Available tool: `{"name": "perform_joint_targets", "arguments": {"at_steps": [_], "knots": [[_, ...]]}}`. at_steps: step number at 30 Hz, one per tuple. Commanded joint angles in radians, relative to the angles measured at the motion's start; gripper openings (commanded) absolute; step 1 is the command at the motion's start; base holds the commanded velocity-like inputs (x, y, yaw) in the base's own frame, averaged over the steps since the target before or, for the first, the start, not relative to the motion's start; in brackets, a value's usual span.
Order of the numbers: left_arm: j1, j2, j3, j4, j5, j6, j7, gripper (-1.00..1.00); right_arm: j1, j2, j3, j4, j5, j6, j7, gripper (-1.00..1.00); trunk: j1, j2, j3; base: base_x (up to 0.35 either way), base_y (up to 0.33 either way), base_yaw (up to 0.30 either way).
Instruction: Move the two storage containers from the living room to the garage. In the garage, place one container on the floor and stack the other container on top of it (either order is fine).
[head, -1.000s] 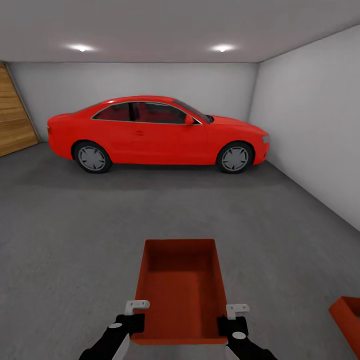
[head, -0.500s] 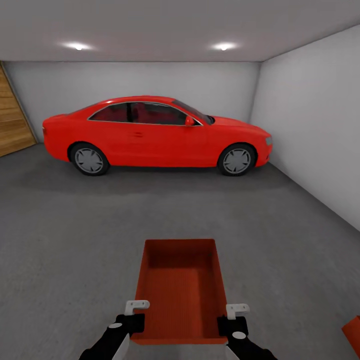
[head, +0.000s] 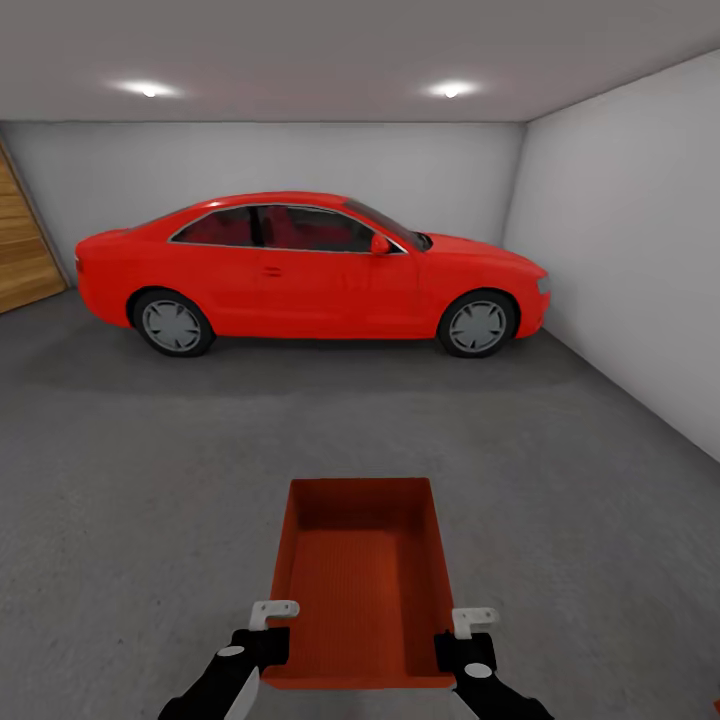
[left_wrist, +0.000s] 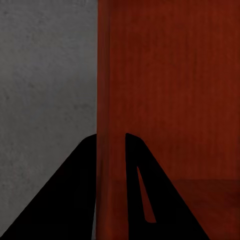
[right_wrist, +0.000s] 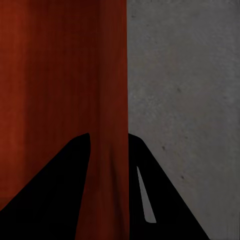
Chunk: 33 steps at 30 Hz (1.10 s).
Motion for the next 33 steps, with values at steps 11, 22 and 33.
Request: {"name": "perform_joint_targets", "arguments": {"at_steps": [11, 22, 33], "knots": [[0.000, 0.016, -0.009, -0.006, -0.018, 0.000, 0.011, -1.00, -0.001, -0.012, -0.008, 0.006, -0.034, -0.008, -0.017, -1.00, 0.001, -0.001, -0.002, 0.322, 0.000, 0.000], [0.000, 0.016, -0.010, -0.011, -0.018, -0.004, 0.011, -1.00, -0.002, -0.012, -0.008, 0.006, -0.034, -0.006, -0.017, -1.00, 0.001, -0.001, -0.002, 0.122, 0.000, 0.000], [0.000, 0.016, -0.010, -0.011, -0.018, -0.004, 0.011, -1.00, -0.001, -0.014, -0.008, 0.006, -0.034, -0.008, -0.017, -1.00, 0.001, -0.001, -0.002, 0.001, 0.000, 0.000]]}}
